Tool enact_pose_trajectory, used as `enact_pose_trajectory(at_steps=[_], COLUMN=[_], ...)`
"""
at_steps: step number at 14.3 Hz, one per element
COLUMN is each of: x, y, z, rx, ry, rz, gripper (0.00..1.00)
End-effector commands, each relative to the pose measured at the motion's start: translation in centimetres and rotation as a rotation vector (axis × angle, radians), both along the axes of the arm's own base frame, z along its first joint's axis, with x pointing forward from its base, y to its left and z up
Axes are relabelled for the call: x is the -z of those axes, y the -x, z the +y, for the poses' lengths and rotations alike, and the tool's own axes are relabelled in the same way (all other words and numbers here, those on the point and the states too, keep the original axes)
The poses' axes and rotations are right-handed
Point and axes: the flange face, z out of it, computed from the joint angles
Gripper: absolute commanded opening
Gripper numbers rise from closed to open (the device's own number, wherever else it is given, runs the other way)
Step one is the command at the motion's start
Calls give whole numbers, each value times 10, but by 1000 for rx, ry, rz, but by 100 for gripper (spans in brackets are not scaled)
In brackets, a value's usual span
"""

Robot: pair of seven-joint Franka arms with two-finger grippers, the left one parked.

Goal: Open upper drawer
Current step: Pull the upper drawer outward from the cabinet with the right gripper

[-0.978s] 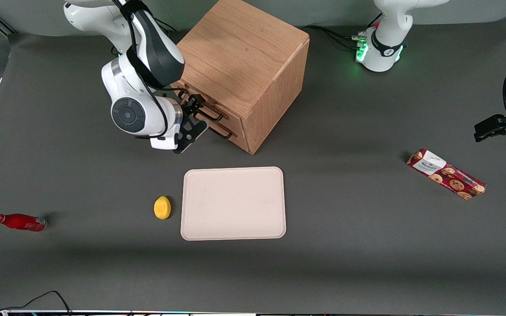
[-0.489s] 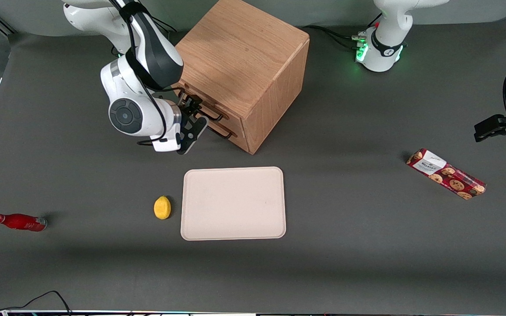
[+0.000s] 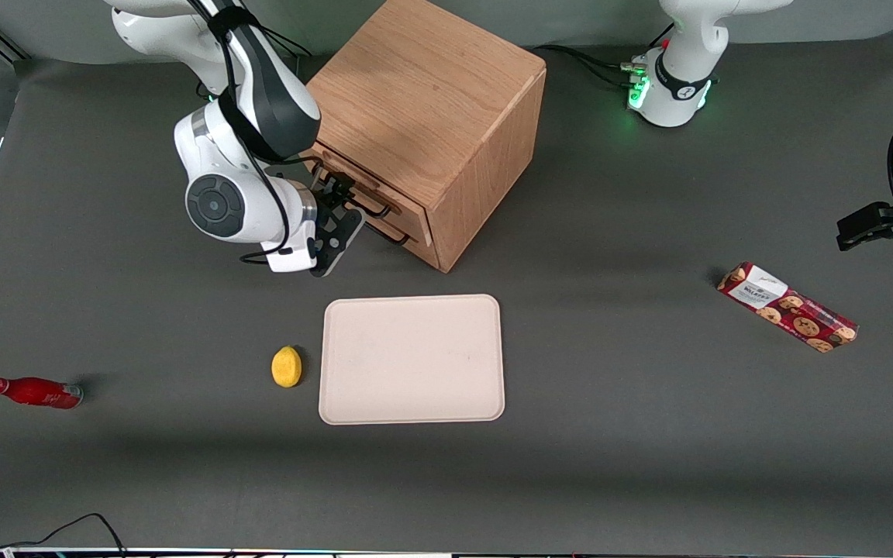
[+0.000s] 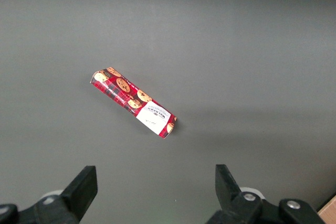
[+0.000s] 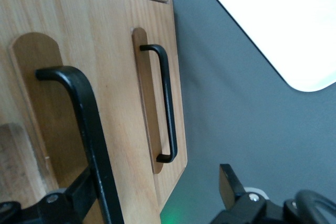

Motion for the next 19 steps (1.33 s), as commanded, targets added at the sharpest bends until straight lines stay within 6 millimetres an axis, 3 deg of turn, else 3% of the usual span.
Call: enact_pose_trajectory(at_steps=[1, 19], x=[6, 9], y=[-12, -76], z=[-8, -68], rx=[-27, -27], ry=[-34, -72], rz=[-17, -70], gripper=[100, 100])
